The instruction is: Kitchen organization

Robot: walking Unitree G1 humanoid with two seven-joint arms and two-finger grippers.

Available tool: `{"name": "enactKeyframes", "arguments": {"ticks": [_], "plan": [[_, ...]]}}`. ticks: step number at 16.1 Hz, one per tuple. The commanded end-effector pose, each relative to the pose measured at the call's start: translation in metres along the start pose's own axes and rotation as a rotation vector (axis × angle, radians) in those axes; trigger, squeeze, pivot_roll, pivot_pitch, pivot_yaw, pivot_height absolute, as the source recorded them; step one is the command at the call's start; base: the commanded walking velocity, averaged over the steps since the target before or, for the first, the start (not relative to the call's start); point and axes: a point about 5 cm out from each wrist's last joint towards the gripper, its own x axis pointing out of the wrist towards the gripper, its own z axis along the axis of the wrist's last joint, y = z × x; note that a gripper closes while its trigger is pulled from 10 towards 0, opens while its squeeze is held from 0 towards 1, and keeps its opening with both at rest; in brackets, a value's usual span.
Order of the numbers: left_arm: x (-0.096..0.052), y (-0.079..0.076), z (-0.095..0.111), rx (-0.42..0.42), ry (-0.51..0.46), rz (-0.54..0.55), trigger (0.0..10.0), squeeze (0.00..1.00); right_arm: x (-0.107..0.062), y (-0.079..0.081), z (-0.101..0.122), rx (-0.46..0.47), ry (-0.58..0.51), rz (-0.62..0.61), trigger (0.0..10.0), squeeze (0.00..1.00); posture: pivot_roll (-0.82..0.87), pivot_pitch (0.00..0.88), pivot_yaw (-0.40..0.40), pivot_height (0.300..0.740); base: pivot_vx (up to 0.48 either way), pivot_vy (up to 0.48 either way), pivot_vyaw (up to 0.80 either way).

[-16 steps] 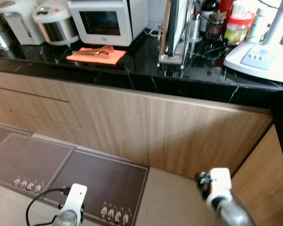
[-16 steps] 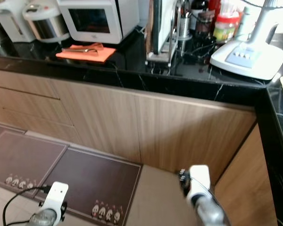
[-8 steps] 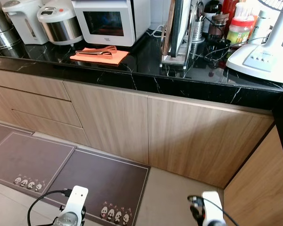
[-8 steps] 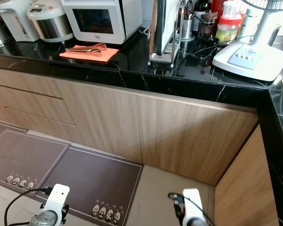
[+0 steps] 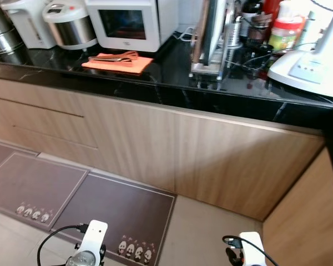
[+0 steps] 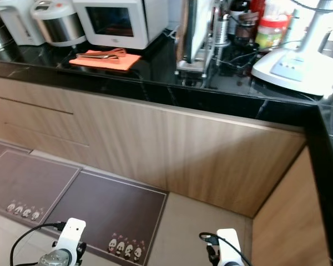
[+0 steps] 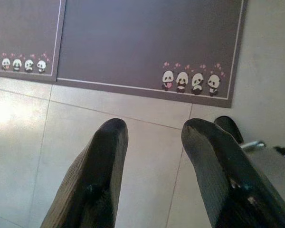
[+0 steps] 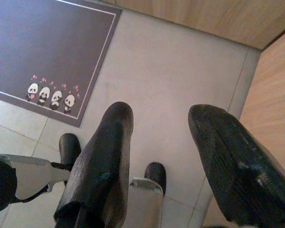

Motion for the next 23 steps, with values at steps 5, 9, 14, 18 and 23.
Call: {"name": "enactKeyframes", "arguments": {"ticks": [5,9,14,18,23], "plan": [[-0.001,0.007,-0.005,-0.014,0.024,0.017,10.0,0.0,0.005,0.013,0.014,-0.001,-0.039,0.036,10.0,0.0,-0.17,0.0,0.079,0.74,0.0,0.346,0.0],[-0.001,0.007,-0.005,-0.016,0.023,0.017,10.0,0.0,0.006,0.013,0.016,-0.008,-0.043,0.04,10.0,0.0,-0.17,0.0,0.077,0.74,0.0,0.334,0.0],[-0.001,0.009,-0.005,-0.017,0.025,0.022,10.0,0.0,0.005,0.011,0.011,0.019,-0.016,0.03,10.0,0.0,-0.17,0.0,0.08,0.74,0.0,0.324,0.0],[-0.001,0.009,-0.005,-0.018,0.024,0.021,10.0,0.0,0.004,0.009,0.008,0.019,-0.017,0.021,10.0,0.0,-0.16,0.0,0.082,0.74,0.0,0.313,0.0],[-0.001,0.009,-0.005,-0.017,0.026,0.02,10.0,0.0,-0.001,0.009,-0.015,0.024,0.067,0.012,10.0,0.0,-0.16,0.0,0.083,0.74,0.0,0.309,-0.27]]}}
